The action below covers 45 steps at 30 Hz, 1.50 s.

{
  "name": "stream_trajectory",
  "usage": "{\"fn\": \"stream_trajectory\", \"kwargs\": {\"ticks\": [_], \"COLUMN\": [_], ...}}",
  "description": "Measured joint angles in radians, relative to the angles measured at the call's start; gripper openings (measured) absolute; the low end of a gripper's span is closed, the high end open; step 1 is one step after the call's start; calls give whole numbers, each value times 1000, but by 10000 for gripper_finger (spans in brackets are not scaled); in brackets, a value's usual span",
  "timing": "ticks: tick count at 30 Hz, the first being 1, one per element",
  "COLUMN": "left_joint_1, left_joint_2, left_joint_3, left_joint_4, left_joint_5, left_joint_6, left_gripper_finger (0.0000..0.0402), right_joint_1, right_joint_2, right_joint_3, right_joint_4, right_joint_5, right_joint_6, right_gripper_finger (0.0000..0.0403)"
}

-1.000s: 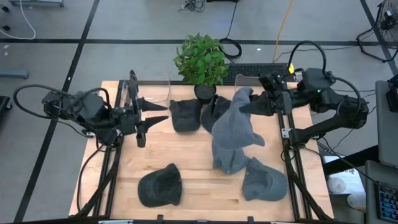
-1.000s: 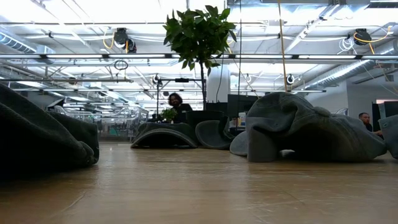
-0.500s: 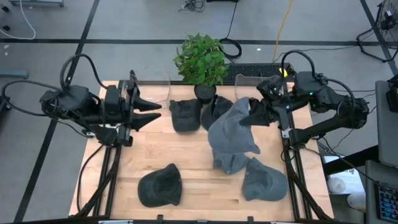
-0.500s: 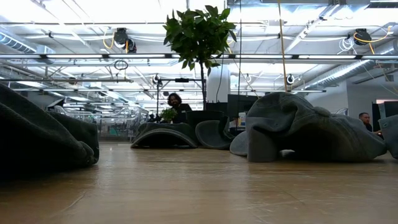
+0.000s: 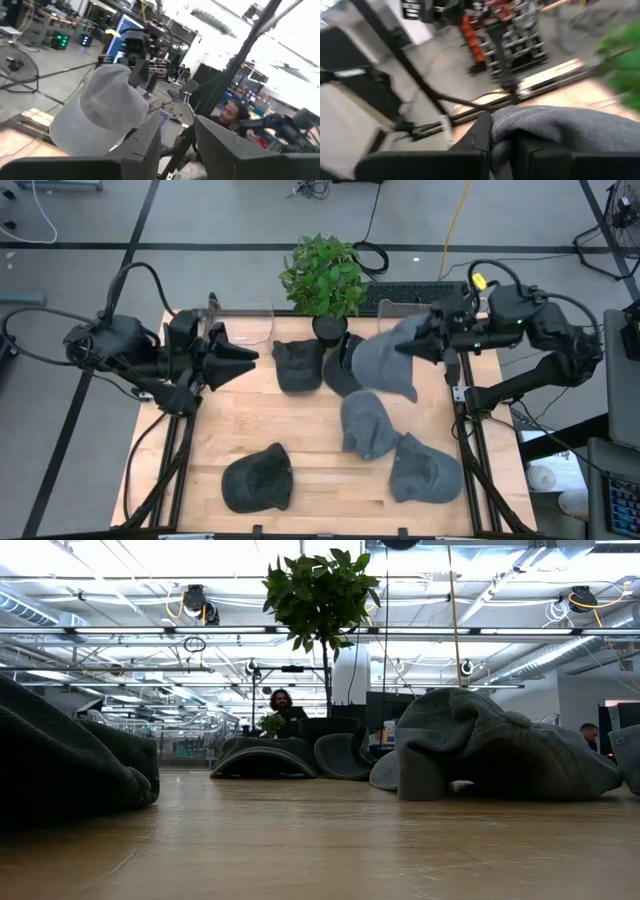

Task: Pick & Place hat
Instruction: Put the top left gray cap into the right transparent bin

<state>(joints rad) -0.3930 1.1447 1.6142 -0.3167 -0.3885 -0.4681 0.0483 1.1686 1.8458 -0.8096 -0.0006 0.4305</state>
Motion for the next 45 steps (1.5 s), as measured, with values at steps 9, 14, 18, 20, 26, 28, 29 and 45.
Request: {"fn": "stream_trajectory", "kwargs": {"ticks": [9, 14, 18, 20, 26, 28, 29, 45], "left_joint_1": [6, 11, 23, 31, 52, 59, 62, 105], "left_joint_2": [-10, -10, -10, -11, -14, -14, -14, -14], "left_joint_3": [0, 0, 0, 0, 0, 0, 0, 0], "left_joint_4": [1, 1, -1, -1, -2, -2, -2, -54], "left_joint_5": [-48, -52, -54, -56, -55, -55, -55, -54], "left_joint_6": [35, 74, 95, 96, 97, 97, 97, 98], "left_gripper_finger": [127, 127, 127, 127, 127, 127, 127, 127], "right_joint_1": [-62, -163, -262, -311, -471, -528, -555, -935], "right_joint_2": [10, 9, 14, 22, 62, 71, 75, 199], "right_joint_3": [105, 152, 152, 152, 152, 152, 152, 152], "right_joint_4": [-222, -310, -377, -426, -545, -559, -570, -642], "right_joint_5": [50, 51, 50, 50, 16, -15, -27, -24], "right_joint_6": [-218, -366, -496, -557, -742, -800, -831, -1270], "right_gripper_finger": [24, 24, 24, 24, 24, 24, 24, 24]}}
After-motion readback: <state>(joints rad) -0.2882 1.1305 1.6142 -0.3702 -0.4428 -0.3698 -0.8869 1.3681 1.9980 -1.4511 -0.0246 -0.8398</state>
